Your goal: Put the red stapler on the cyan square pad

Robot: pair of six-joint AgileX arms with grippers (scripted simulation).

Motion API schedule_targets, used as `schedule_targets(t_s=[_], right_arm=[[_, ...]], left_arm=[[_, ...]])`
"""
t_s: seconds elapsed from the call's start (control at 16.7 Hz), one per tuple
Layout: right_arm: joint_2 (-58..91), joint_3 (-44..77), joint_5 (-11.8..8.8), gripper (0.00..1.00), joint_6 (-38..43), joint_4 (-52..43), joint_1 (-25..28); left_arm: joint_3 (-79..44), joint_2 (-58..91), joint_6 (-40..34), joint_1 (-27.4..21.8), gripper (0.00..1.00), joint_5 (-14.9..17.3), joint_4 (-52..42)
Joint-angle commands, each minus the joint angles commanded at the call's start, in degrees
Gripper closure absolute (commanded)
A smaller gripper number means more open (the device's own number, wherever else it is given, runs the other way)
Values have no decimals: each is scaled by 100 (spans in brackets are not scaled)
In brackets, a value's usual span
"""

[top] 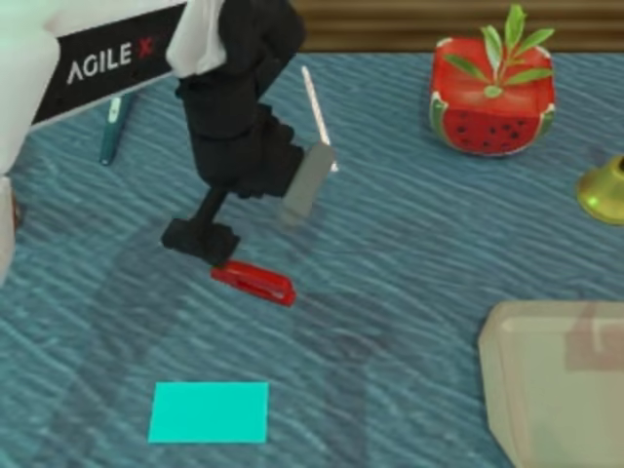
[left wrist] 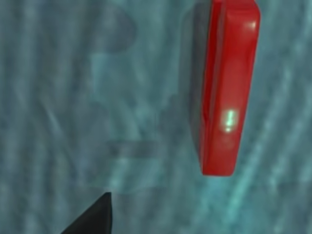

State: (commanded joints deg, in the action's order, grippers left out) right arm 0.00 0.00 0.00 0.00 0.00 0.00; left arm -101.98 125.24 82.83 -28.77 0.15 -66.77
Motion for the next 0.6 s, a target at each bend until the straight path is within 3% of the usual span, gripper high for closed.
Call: schedule_targets(t_s=[0.36, 0.6], right_arm=[[0, 0, 0, 0, 0, 0, 0], [0, 0, 0, 0, 0, 0, 0]], left_arm=[[906, 515, 13, 5, 0, 4, 1491], [1053, 612, 22, 5, 0, 5, 1685]])
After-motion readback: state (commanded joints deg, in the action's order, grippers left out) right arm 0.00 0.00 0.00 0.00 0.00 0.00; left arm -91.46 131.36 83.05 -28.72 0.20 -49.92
